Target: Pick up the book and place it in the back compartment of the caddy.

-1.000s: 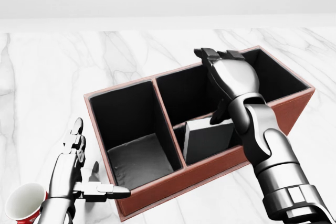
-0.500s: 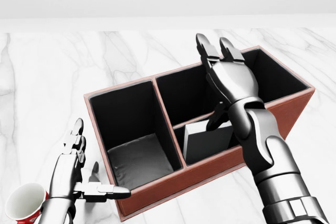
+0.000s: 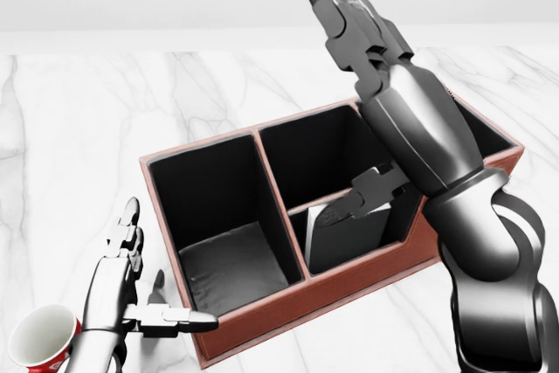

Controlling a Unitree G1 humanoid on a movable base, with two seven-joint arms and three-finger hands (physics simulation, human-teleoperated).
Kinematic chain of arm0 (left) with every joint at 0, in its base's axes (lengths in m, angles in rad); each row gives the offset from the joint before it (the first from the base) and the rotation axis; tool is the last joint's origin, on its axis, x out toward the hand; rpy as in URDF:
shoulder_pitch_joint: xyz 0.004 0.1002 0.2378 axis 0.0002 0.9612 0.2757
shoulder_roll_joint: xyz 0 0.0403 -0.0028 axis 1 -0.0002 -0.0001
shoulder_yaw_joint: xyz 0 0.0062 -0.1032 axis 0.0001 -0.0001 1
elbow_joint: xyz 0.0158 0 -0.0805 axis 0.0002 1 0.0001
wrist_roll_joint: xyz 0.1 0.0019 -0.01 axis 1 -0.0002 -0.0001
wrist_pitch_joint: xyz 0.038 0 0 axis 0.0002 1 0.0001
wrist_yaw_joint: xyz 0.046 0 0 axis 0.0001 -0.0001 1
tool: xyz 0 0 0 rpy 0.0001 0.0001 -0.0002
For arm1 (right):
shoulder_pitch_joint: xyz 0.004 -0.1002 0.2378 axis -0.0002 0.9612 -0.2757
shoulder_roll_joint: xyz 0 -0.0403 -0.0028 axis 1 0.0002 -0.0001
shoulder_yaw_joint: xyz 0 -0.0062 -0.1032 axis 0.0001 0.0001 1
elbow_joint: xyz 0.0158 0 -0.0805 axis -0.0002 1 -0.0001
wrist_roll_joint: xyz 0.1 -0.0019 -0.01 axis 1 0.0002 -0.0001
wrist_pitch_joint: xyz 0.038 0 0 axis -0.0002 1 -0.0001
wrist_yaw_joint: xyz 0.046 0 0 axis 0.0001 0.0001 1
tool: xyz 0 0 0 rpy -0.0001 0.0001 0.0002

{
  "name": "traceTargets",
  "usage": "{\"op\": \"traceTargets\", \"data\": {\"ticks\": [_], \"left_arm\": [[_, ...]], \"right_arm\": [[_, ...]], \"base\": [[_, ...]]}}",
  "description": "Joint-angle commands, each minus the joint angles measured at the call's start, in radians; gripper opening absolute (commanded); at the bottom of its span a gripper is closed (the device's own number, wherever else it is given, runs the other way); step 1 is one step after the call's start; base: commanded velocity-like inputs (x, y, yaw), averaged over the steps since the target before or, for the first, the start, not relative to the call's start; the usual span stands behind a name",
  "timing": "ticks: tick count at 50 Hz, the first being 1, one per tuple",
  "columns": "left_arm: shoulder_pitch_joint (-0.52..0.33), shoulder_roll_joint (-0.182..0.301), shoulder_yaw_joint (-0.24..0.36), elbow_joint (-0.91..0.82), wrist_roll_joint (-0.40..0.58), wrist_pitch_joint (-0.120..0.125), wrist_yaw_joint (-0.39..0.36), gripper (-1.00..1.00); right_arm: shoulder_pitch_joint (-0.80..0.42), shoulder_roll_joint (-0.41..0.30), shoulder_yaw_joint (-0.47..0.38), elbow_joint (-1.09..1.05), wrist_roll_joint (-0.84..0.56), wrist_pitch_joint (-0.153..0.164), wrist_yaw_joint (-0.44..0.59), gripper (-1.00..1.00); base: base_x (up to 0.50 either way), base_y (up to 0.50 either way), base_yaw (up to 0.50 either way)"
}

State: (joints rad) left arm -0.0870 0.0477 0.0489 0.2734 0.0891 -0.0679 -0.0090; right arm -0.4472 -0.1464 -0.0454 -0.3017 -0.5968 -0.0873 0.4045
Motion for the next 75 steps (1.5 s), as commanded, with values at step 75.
{"op": "traceTargets", "data": {"ticks": [75], "left_arm": [[0.104, 0.006, 0.064, -0.594, -0.117, 0.155, -0.051, 1.00]], "right_arm": [[0.774, -0.378, -0.263, -0.745, 0.943, 0.000, -0.404, 1.00]], "base": [[0.00, 0.00, 0.00]]}}
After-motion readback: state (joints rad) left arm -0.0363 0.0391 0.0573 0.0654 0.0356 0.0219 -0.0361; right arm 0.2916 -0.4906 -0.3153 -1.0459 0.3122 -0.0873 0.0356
